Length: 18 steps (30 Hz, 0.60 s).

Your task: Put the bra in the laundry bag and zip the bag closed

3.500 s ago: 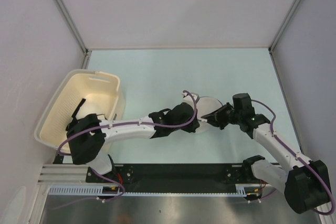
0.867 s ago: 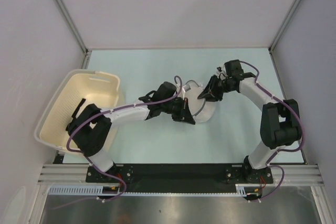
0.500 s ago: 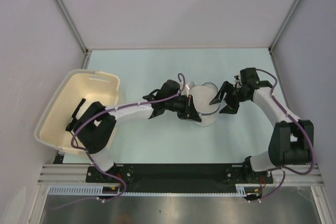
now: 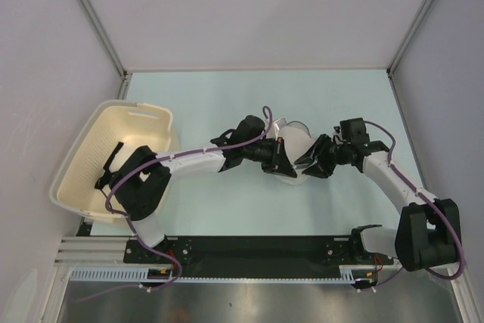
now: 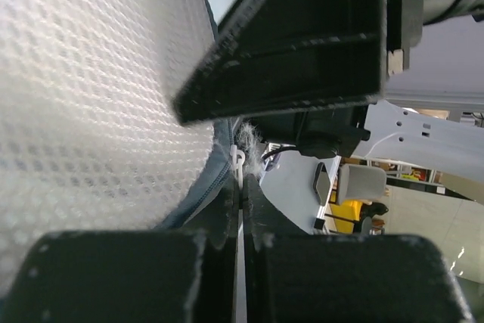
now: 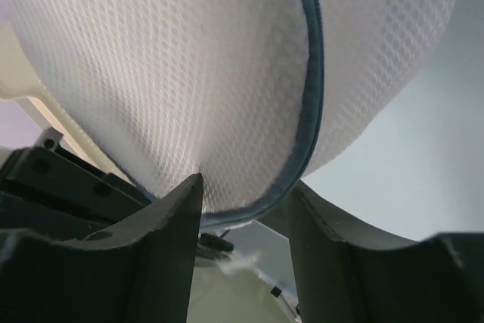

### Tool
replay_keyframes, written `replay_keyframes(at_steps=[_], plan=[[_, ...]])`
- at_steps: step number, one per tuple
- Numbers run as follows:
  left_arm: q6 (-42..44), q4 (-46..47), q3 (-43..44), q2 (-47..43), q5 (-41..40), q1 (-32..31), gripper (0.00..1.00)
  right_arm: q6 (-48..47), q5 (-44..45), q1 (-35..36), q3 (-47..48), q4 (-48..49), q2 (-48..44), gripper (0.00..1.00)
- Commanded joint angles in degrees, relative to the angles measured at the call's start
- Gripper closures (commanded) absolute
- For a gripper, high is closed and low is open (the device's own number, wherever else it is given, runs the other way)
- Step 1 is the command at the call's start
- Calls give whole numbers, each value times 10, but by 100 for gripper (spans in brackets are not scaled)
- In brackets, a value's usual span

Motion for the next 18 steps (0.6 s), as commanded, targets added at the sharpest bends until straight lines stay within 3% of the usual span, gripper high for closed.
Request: replay_keyframes(at_steps=[1, 2, 3, 6, 11, 13, 15, 18], plan=[[-15, 31, 3, -7, 20, -8, 100, 28, -8, -3, 2, 67, 24, 53], [-15, 31, -1, -8, 20, -8, 100, 25, -15, -5, 4, 67, 29, 60], [-9, 23, -3, -9, 16, -8, 100, 17, -17, -7, 6, 67, 33, 73], [9, -1, -15, -19, -1, 4, 100, -2, -21, -37, 6, 45, 30, 91], [56, -16, -70, -35, 15, 96, 100, -96, -93, -86, 8, 22, 47, 100], [103, -73, -59, -23, 19, 151, 100, -152, -119, -85, 24, 3, 67, 100], [163, -140, -24, -7, 27, 164, 100, -183, -137, -83, 38, -13, 94, 100], [183, -169, 27, -14, 27, 147, 100, -220, -142, -79, 69, -20, 126, 100]])
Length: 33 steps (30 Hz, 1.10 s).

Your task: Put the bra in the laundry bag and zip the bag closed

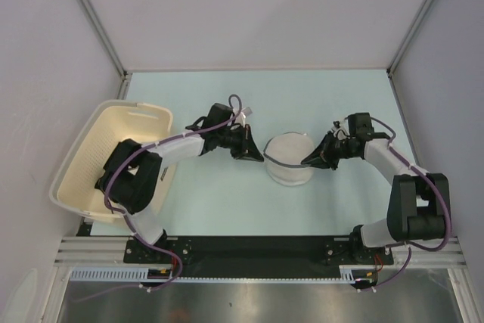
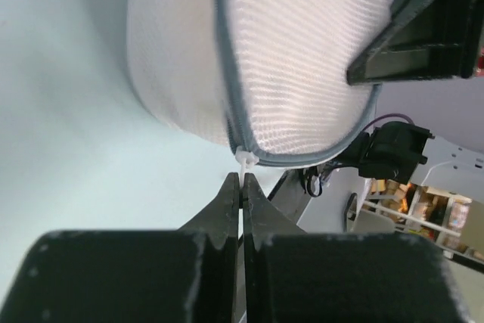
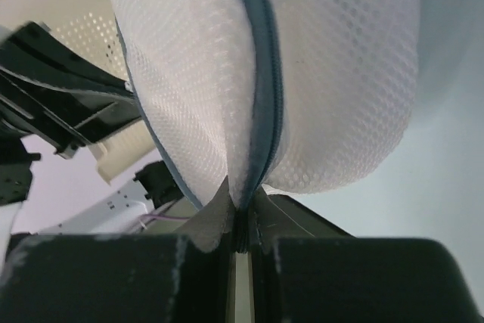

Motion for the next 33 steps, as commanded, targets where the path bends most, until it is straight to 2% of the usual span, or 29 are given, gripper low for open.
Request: replay_keyframes(at_steps=[1, 4, 5, 8, 9, 11, 12, 14, 15, 19, 23, 28, 33], plan=[[83, -75, 70, -15, 7, -15, 100, -104, -33, 4, 61, -38, 39, 100], [54, -58, 58, -28, 14, -49, 100, -104, -19, 24, 118, -31, 84, 99], [41, -27, 50, -33, 19, -59, 100, -105, -15, 30, 158, -34, 100, 96], [-21, 39, 19, -43, 22, -99, 100, -105, 16, 50, 219, -61, 153, 81], [-49, 62, 13, -43, 21, -114, 100, -97, 30, 53, 248, -71, 169, 66], [-87, 108, -1, -40, 20, -122, 100, -88, 75, 51, 261, -102, 172, 56], [-97, 120, -9, -40, 16, -127, 100, -84, 85, 48, 256, -113, 170, 47], [-111, 140, -12, -36, 13, -127, 100, -71, 94, 40, 234, -129, 148, 36], [-116, 142, -9, -35, 13, -127, 100, -67, 92, 32, 197, -126, 134, 29], [-120, 147, -3, -29, 19, -127, 100, -52, 100, 13, 119, -126, 43, 16], [-131, 161, -8, -26, 28, -127, 100, -28, 85, 11, 70, -131, -38, 12], [-131, 163, -10, -26, 34, -127, 100, 69, 66, 55, 21, -26, -80, 15], [-131, 164, -8, -25, 36, -127, 100, 132, 68, 103, 14, 48, -50, 33]])
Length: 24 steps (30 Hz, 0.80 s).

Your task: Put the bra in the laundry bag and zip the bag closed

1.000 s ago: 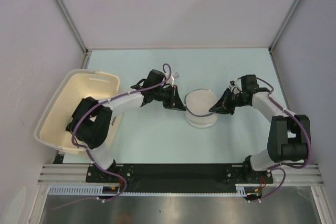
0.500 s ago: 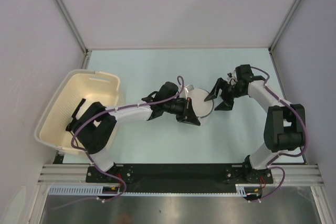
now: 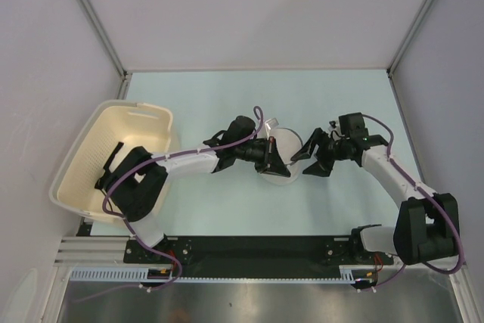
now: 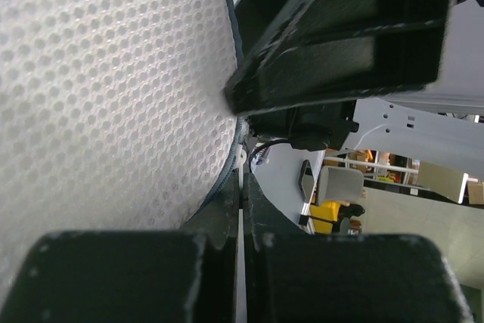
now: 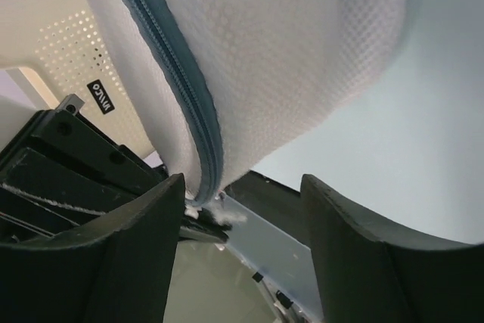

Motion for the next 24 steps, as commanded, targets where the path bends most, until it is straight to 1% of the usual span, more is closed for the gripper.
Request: replay_keyframes(at_steps=[1, 2, 3, 4, 7, 8, 12, 15, 16, 18, 19, 20, 24], plan=[[-6, 29, 2, -9, 22, -1, 100, 75, -7, 34, -5, 93, 25, 38], [-6, 29, 2, -9, 22, -1, 100, 80, -8, 34, -5, 101, 32, 49], [-5, 29, 1, -9, 22, -1, 100, 78, -8, 33, -5, 103, 40, 54], [-3, 28, -2, -10, 20, -1, 100, 74, -5, 31, -5, 102, 45, 66], [12, 11, -15, -21, 13, -1, 100, 57, -1, 11, -6, 102, 52, 84], [18, 4, -20, -24, 11, 1, 100, 52, -3, -2, -6, 99, 54, 99], [45, -29, -76, -52, -2, 30, 100, 10, -20, -36, 0, 79, 69, 100], [68, -45, -120, -80, -3, 85, 100, -24, -34, -52, 14, 61, 77, 100], [101, -77, -120, -85, -11, 107, 100, -42, -36, -53, 25, 56, 82, 100], [154, -145, -83, -89, -34, 118, 100, -56, -47, -54, 33, 51, 89, 100], [193, -194, -66, -85, -45, 120, 100, -62, -48, -53, 38, 50, 91, 100], [200, -207, -40, -82, -43, 119, 100, -73, -50, -52, 46, 51, 103, 100], [170, -180, -9, -67, -19, 98, 100, -83, -51, -46, 100, 56, 151, 100]])
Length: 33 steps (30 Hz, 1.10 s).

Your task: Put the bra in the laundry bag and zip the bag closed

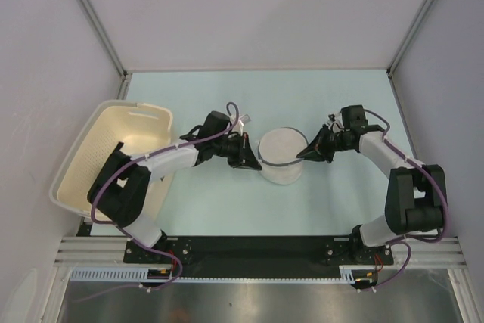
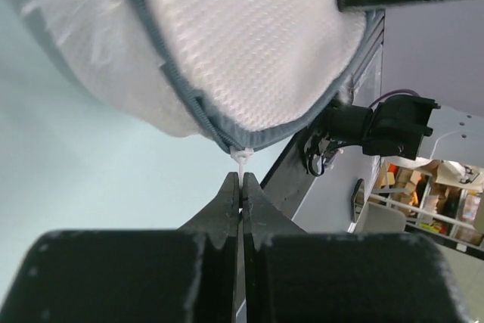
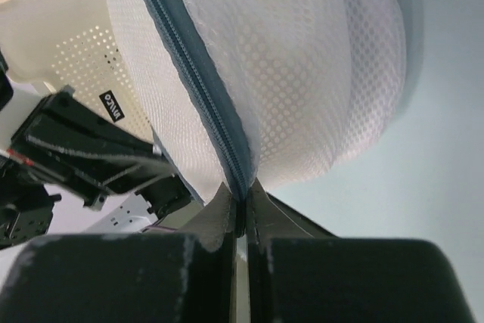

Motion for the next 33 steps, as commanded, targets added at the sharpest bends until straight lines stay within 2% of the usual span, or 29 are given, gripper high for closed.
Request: replay_keyframes(at_steps=[1, 4, 5, 6, 7, 9, 10, 11, 13, 17, 20, 25, 26, 29, 32, 33], plan=[[13, -27, 49, -3, 10, -38, 100, -38, 9, 0, 78, 10, 50, 100], [-47, 36, 68, 19, 25, -88, 100, -37, 13, 11, 143, -2, 96, 97], [-66, 47, 72, 23, 28, -98, 100, -38, 25, 13, 158, -12, 105, 89], [-98, 97, 73, 28, 29, -107, 100, -47, 34, 12, 185, -29, 122, 79], [-112, 114, 73, 39, 30, -118, 100, -52, 43, 11, 195, -63, 126, 65], [-138, 144, 73, 49, 26, -122, 100, -63, 66, 8, 203, -93, 123, 51], [-140, 148, 73, 56, 25, -121, 100, -63, 70, 7, 197, -110, 114, 41], [-139, 150, 78, 59, 24, -121, 100, -63, 71, 6, 186, -113, 103, 36], [-133, 146, 83, 71, 26, -121, 100, -53, 71, 7, 141, -113, 57, 27], [-134, 147, 90, 79, 32, -121, 100, -5, 52, 12, 67, -90, -21, 24], [-139, 153, 87, 77, 36, -121, 100, 53, 45, 35, 17, -33, -66, 26], [-132, 145, 88, 76, 44, -121, 100, 99, 55, 79, 10, 21, -48, 44], [-127, 140, 87, 74, 45, -121, 100, 99, 55, 79, 12, 25, -43, 58], [-112, 115, 80, 65, 35, -118, 100, 84, 55, 58, 16, 21, -32, 81], [-90, 83, 53, 50, 17, -105, 100, 56, 33, 28, 14, 19, -23, 98], [-81, 71, 45, 38, 8, -98, 100, 43, 15, 14, 15, 16, -18, 100]])
